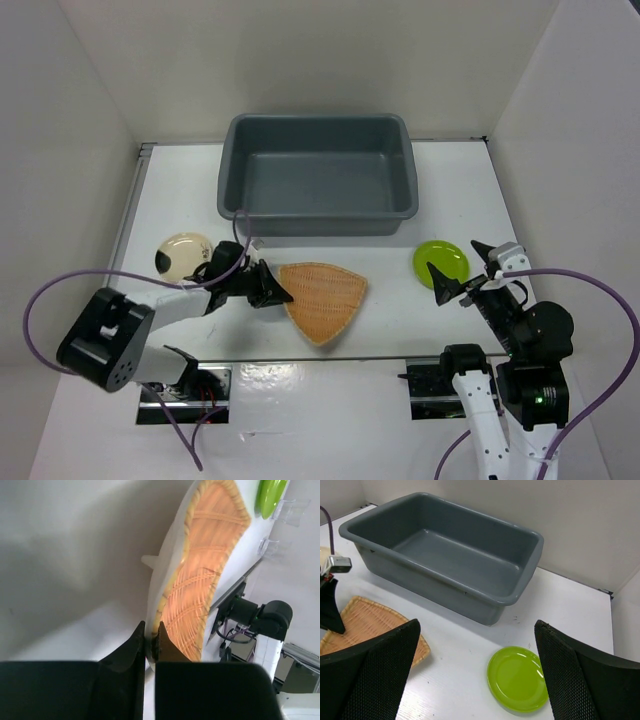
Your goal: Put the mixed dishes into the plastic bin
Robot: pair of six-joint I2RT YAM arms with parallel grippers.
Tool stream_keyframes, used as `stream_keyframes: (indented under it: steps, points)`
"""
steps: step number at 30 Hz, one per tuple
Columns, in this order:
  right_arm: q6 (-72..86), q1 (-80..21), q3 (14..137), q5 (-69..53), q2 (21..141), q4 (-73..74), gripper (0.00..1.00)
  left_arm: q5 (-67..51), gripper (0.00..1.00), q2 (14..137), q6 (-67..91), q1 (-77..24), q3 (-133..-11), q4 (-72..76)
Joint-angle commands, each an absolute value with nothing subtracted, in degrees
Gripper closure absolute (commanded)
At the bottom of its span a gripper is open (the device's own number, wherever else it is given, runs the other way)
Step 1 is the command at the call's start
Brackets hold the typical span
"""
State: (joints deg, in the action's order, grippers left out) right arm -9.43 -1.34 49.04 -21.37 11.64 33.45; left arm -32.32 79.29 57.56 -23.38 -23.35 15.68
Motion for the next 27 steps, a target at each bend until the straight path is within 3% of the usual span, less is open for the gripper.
stream_keyframes:
  steps: [1,5,8,11,20,27]
  points:
    - [-8.6,-1.0,48.5,-20.2,11.3,30.5,0.01,-32.3,1.00,70.4,52.7,-24.6,-29.4,3.0]
    - [-7.5,-1.0,48.0,-19.1,8.7,30.0,0.01,-31.6,1.00,57.3,54.4,-24.6,-39.3,-9.2]
    - [-7.5,-1.0,48.0,-18.5,8.0,30.0,0.01,-34.2,1.00,56.0,55.1,-22.4,-48.6,-12.4]
    - [-7.5,-1.0,48.0,-18.5,7.5,29.4,0.01,-40.8,1.00,63.0,55.6,-20.2,-61.6,-10.8]
    - [-6.9,-0.4,47.5,-18.0,5.8,29.4,0.01,-45.3,1.00,104.2,46.4,-16.0,-105.5,-20.8]
    - [-6.9,-0.4,46.9,-18.7,5.4,28.9,0.01,-44.7,1.00,122.8,46.9,-14.8,-120.0,-22.7]
